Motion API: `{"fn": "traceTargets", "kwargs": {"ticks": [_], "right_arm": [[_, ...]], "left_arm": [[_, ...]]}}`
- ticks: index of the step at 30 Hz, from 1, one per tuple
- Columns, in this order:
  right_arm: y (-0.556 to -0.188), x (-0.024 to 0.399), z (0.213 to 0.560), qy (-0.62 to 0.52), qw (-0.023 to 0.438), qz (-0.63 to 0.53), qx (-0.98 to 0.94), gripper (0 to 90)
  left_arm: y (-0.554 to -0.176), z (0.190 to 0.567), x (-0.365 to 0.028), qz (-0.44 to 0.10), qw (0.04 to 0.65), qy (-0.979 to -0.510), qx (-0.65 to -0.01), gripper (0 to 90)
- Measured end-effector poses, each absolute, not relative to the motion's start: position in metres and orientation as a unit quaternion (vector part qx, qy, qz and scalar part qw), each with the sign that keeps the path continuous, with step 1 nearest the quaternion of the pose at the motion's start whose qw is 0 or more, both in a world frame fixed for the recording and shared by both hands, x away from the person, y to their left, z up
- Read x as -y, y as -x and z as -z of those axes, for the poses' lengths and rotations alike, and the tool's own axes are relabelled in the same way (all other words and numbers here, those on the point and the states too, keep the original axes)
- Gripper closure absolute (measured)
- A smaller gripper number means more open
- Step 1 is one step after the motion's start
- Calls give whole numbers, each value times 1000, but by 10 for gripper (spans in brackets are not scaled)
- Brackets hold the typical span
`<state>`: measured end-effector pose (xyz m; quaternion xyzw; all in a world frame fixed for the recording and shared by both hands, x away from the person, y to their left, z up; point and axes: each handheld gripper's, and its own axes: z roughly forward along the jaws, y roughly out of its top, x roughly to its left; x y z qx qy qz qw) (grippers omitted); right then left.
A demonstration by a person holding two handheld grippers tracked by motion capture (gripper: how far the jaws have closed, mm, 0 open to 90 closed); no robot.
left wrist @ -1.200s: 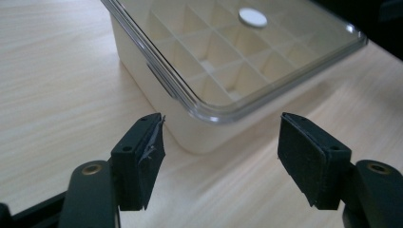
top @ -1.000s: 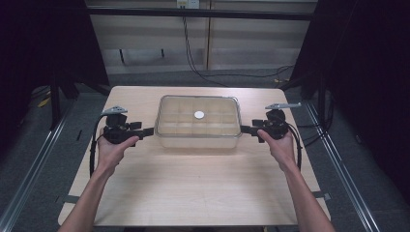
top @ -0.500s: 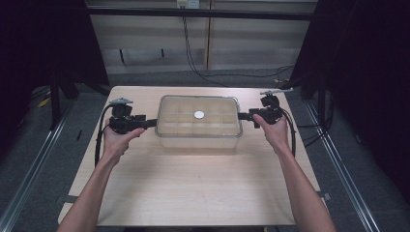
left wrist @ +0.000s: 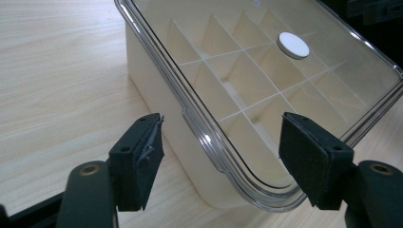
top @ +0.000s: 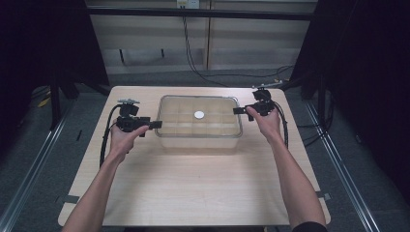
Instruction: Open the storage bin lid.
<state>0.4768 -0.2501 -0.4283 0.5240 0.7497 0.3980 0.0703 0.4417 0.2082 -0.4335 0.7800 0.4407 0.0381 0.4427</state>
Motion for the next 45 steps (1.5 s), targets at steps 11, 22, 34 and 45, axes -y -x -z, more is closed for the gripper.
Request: {"fn": "traceTargets", "kwargs": {"ticks": [11, 22, 34, 45], "right_arm": [[-492, 241, 437, -528, 60, -388, -753, 320], [-496, 233, 448, -529, 37, -394, -750, 289], [-497, 232, 448, -523, 42, -394, -754, 272], [-493, 235, 445, -515, 64, -402, -755, 341]], "left_arm": [[-443, 441, -200, -32, 431, -793, -430, 403], [-444, 443, -198, -12, 436, -792, -428, 380], [-446, 442, -197, -18, 429, -792, -434, 391], [-443, 440, -198, -30, 441, -787, -431, 438]]}}
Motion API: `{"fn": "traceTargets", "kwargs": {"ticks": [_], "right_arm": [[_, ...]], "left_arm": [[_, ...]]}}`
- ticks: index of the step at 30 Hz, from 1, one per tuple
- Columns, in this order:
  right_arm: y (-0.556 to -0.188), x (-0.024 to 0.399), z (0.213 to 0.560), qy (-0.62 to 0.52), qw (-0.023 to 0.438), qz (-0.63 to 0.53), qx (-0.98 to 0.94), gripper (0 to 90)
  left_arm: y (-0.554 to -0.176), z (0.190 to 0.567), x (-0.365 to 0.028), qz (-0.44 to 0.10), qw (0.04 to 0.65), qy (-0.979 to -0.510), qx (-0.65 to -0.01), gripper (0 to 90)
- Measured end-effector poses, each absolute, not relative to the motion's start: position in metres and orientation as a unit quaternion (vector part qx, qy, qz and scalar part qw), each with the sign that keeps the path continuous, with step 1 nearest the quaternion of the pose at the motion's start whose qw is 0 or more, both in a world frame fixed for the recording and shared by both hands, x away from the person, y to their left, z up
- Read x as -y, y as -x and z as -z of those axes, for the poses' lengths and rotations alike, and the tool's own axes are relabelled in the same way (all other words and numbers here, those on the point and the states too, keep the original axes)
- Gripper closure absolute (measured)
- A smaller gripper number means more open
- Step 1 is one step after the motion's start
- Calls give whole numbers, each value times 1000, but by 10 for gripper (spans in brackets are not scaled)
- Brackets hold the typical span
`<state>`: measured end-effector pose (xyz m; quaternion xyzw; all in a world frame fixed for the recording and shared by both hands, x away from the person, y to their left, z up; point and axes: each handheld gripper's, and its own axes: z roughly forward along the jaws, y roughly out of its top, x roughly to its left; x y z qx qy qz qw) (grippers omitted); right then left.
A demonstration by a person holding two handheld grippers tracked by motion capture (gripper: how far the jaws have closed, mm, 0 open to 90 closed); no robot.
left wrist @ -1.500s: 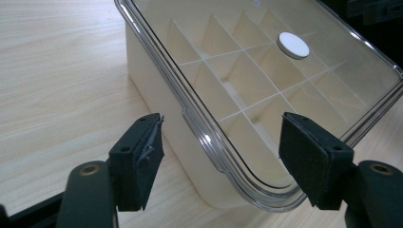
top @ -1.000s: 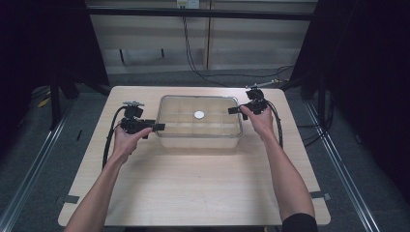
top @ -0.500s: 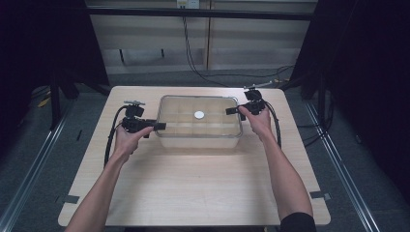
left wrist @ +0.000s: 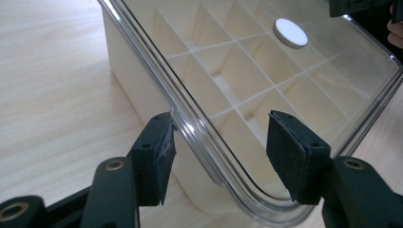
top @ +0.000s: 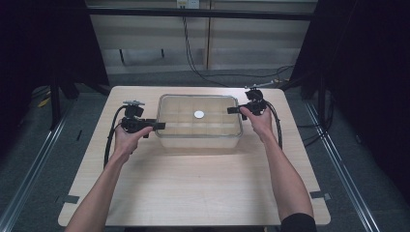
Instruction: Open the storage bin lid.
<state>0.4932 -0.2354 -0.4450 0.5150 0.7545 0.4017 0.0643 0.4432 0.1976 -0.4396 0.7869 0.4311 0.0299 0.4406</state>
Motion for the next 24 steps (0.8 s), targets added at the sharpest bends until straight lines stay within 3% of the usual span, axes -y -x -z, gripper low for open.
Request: {"fn": "traceTargets", "kwargs": {"ticks": [2, 6, 7, 14, 24], "right_arm": [[-492, 235, 444, -514, 68, -405, -753, 362], [-492, 236, 443, -522, 71, -408, -745, 391], [-492, 238, 446, -528, 66, -414, -738, 410], [-490, 240, 446, -526, 62, -418, -738, 424], [-489, 242, 444, -524, 61, -414, -742, 460]], "left_arm": [[-441, 438, -196, -57, 433, -795, -421, 479], [-442, 434, -194, -34, 451, -791, -411, 518], [-441, 434, -190, -53, 435, -802, -405, 515], [-443, 441, -195, -38, 430, -792, -431, 418], [-450, 442, -190, -37, 437, -782, -443, 420]]}}
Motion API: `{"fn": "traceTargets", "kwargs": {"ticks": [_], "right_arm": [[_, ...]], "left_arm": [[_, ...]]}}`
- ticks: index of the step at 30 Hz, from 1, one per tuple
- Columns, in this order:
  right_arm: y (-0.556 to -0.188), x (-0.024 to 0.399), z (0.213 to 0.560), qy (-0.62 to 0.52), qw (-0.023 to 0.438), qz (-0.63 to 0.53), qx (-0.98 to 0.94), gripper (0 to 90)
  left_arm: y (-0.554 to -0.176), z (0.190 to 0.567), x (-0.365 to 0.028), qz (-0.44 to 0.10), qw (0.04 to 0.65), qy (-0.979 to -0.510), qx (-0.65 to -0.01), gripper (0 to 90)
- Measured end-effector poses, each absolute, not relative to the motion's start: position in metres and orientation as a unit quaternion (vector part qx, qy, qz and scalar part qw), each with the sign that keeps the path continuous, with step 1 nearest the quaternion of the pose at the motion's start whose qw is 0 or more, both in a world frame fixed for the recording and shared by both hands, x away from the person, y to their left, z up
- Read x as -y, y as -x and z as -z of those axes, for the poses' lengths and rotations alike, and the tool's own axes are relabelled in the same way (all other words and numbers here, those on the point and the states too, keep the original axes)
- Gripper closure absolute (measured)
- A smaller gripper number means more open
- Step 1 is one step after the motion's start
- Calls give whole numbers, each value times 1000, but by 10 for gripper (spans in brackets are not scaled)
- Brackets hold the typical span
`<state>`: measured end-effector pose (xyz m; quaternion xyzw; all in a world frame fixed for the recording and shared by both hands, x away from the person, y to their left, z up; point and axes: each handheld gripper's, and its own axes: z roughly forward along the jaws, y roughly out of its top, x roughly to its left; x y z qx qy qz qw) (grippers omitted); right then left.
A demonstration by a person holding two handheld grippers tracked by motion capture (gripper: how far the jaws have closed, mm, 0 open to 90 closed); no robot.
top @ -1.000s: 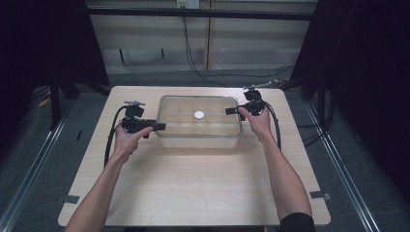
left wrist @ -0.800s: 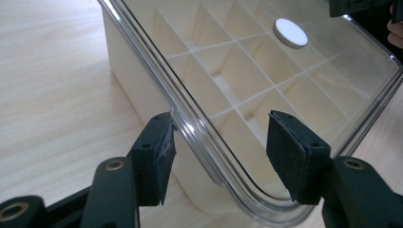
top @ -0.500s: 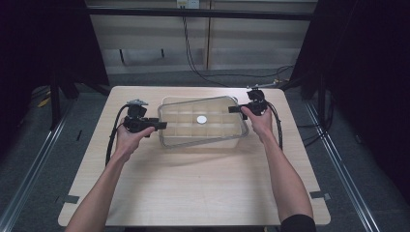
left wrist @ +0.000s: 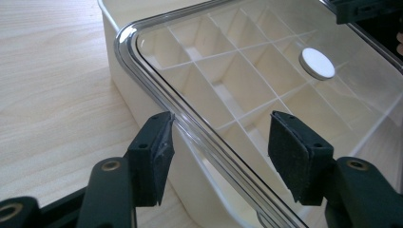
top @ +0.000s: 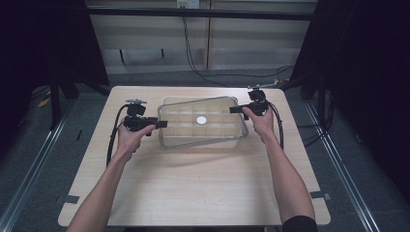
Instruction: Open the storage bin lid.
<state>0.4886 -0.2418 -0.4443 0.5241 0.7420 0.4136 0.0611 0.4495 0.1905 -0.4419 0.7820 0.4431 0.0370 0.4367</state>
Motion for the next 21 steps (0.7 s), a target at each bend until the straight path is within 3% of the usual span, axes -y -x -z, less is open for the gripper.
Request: {"fn": "traceTargets", "kwargs": {"ticks": [2, 17, 21], "right_arm": [[-488, 242, 445, -522, 60, -417, -741, 463], [-479, 247, 436, -514, 58, -442, -733, 523], [-473, 248, 429, -505, 53, -464, -726, 552]], "left_arm": [[-452, 445, -191, -14, 442, -779, -445, 405], [-450, 438, -190, -39, 454, -768, -450, 497], [-448, 437, -191, -23, 464, -767, -443, 503]]}}
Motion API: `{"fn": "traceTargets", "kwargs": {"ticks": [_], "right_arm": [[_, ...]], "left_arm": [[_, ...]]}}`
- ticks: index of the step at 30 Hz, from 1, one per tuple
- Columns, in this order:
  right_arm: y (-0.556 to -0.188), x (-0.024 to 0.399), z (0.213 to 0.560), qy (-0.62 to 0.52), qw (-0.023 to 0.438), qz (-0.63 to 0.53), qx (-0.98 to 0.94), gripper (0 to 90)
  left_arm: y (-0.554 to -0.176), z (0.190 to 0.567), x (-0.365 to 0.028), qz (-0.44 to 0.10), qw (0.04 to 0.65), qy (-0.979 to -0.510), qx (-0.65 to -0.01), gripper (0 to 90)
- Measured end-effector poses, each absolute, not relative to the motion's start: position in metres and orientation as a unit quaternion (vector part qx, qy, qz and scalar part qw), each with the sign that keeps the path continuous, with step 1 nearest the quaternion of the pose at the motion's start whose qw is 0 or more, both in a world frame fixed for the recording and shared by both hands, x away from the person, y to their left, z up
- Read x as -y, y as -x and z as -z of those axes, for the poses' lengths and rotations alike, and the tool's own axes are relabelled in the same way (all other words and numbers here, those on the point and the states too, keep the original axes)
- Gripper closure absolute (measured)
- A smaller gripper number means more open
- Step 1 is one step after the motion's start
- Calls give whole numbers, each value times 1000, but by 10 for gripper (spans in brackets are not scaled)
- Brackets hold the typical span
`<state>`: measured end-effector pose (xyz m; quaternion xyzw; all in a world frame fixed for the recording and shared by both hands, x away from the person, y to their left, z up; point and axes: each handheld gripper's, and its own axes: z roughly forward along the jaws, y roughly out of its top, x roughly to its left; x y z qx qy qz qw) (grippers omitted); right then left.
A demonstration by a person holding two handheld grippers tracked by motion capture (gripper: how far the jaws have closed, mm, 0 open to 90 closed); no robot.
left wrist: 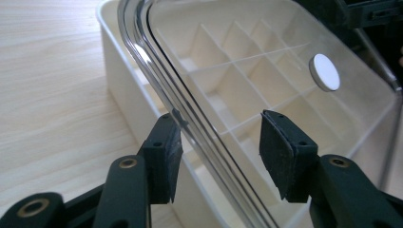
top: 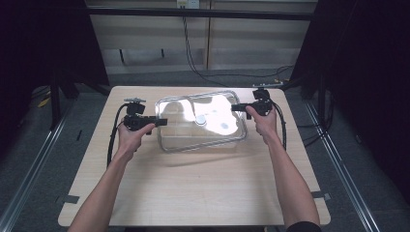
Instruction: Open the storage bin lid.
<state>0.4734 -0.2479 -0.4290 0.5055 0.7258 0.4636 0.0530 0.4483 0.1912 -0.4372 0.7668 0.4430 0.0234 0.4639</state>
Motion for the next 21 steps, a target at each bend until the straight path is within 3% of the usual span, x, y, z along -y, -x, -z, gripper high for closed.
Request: {"fn": "traceTargets", "kwargs": {"ticks": [21], "right_arm": [[-453, 248, 410, -488, 37, -491, -720, 592]], "left_arm": [[-441, 426, -196, -30, 479, -767, -426, 583]]}}
